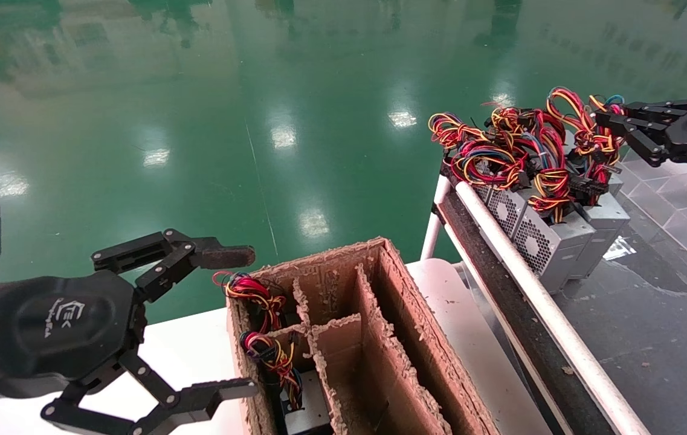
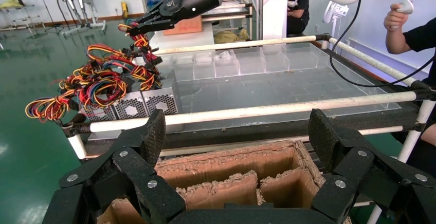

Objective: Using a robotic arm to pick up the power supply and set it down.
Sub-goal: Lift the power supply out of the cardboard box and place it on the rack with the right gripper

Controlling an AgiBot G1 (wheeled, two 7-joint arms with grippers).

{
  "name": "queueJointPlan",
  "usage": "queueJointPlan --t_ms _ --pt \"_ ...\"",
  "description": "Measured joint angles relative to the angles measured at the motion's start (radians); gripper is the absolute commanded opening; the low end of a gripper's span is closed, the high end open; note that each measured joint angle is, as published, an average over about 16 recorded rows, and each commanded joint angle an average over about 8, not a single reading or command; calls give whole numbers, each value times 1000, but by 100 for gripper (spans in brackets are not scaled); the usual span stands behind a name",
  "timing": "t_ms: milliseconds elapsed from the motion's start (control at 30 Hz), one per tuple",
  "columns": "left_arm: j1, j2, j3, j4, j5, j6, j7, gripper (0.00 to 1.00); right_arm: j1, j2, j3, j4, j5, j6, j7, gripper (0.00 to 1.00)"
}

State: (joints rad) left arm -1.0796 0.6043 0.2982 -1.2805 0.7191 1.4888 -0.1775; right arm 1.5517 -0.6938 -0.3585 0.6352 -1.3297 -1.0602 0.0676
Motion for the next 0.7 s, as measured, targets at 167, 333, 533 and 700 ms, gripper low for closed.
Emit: queueJointPlan --t_ms 167,333,533,700 --pt "0 0 0 0 0 0 0 100 -6 2 0 0 3 -7 0 54" --pt "0 0 1 0 0 0 0 100 -9 7 0 -3 5 -17 5 100" --pt "0 0 1 0 -1 0 0 100 -1 15 -1 -11 7 -31 15 100" --pt "0 0 1 0 -1 0 1 100 7 22 2 -17 13 -42 23 100"
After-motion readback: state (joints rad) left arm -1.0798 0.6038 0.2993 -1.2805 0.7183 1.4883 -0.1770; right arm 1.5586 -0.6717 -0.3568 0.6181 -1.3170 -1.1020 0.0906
